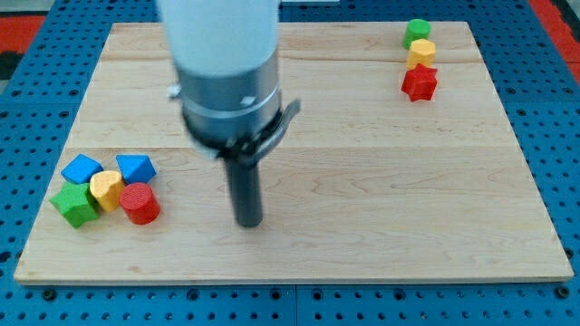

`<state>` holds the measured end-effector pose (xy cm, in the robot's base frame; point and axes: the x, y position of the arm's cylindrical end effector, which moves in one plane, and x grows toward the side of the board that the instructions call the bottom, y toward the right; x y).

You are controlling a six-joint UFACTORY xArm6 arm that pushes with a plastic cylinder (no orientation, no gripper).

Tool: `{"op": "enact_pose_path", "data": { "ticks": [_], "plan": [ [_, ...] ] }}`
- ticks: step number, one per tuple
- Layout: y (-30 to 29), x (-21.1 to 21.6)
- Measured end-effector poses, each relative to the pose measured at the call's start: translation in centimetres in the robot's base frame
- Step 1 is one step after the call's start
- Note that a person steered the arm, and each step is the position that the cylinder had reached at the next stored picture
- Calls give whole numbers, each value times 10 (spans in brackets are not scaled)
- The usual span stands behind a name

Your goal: Push the red circle below the red star

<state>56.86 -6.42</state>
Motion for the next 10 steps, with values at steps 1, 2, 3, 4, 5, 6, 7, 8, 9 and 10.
{"op": "enact_pose_path", "data": {
  "ticks": [1,2,3,4,5,6,7,8,9,10],
  "plan": [
    [-51,50],
    [-83,44],
    [-134,42],
    [-137,8],
    [-115,-21],
    [-77,-34],
    [-72,-46],
    [-85,-51],
    [-110,-58],
    [-121,-80]
  ]
}}
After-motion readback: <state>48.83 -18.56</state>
